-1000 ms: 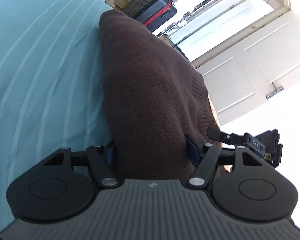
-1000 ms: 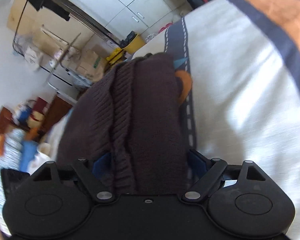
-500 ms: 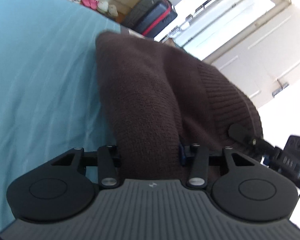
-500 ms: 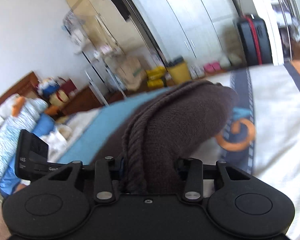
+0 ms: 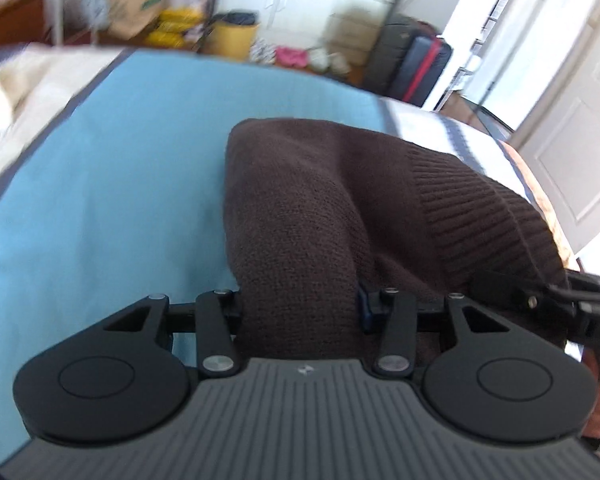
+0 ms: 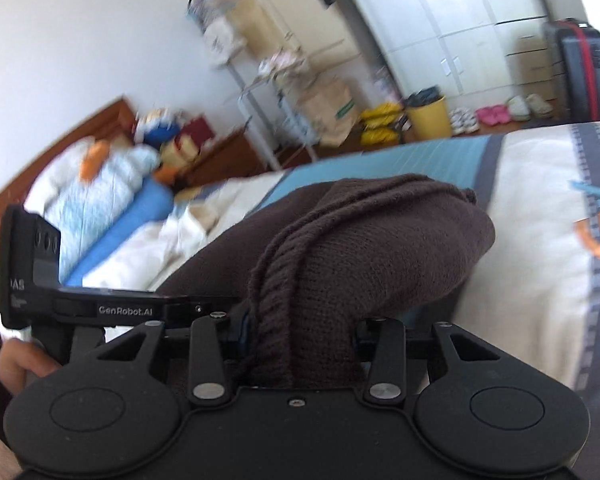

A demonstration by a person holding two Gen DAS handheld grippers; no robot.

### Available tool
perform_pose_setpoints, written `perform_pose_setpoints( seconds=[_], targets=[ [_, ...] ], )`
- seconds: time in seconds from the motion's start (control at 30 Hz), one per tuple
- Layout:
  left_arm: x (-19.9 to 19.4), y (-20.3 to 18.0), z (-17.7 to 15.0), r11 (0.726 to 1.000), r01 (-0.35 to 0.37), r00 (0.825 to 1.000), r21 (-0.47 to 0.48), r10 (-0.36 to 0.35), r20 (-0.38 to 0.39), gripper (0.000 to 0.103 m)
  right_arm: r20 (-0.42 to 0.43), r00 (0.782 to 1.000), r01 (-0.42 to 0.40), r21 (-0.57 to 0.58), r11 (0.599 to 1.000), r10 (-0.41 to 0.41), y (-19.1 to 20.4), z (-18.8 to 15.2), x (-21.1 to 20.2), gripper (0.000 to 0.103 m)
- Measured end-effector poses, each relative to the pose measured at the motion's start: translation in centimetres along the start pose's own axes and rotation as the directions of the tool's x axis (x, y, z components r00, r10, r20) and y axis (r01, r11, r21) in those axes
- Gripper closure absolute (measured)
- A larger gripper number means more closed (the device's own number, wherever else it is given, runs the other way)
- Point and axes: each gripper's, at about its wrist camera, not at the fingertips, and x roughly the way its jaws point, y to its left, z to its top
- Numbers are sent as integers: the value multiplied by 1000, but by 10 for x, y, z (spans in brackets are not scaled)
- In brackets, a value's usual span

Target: Fold clothes

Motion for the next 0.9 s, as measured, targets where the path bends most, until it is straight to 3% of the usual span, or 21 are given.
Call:
perform_pose_setpoints(
  seconds=[0.2,0.27,0.33,0.5,0.57,0.63,0.77,0.83,0.9],
  targets=[
    [-37,38,6,997,-77,996,10,76,56,60,-15,1000,-24,-70,997,23,40,-1,21,57],
    [-44,60,19,998,-66,995,-17,67,73,60,-6,999,-34,-88,996,34,56,7,30,57],
    [-59,94,33,998,-47,994,-48,51,93,60,3,999,-51,-108,993,52,73,16,41,57],
    [-94,173,72,987,-158,978,-25,160,134,60,-7,991,-133,-243,961,135,134,44,95,57],
    [-117,205,91,969,-247,955,16,241,172,60,-4,983,-178,-274,945,185,162,53,128,57],
    [-140,235,109,934,-356,909,24,340,239,60,0,972,-224,-302,927,235,189,62,161,57],
    [-175,301,142,887,-461,837,-41,449,311,60,-13,955,-286,-295,912,296,254,95,234,58],
    [-192,337,155,885,-458,822,-84,457,339,60,18,946,-303,-302,904,323,284,109,261,58],
    [-203,375,170,888,-438,819,-141,459,346,60,42,940,-311,-308,899,339,307,117,284,58]
  ],
)
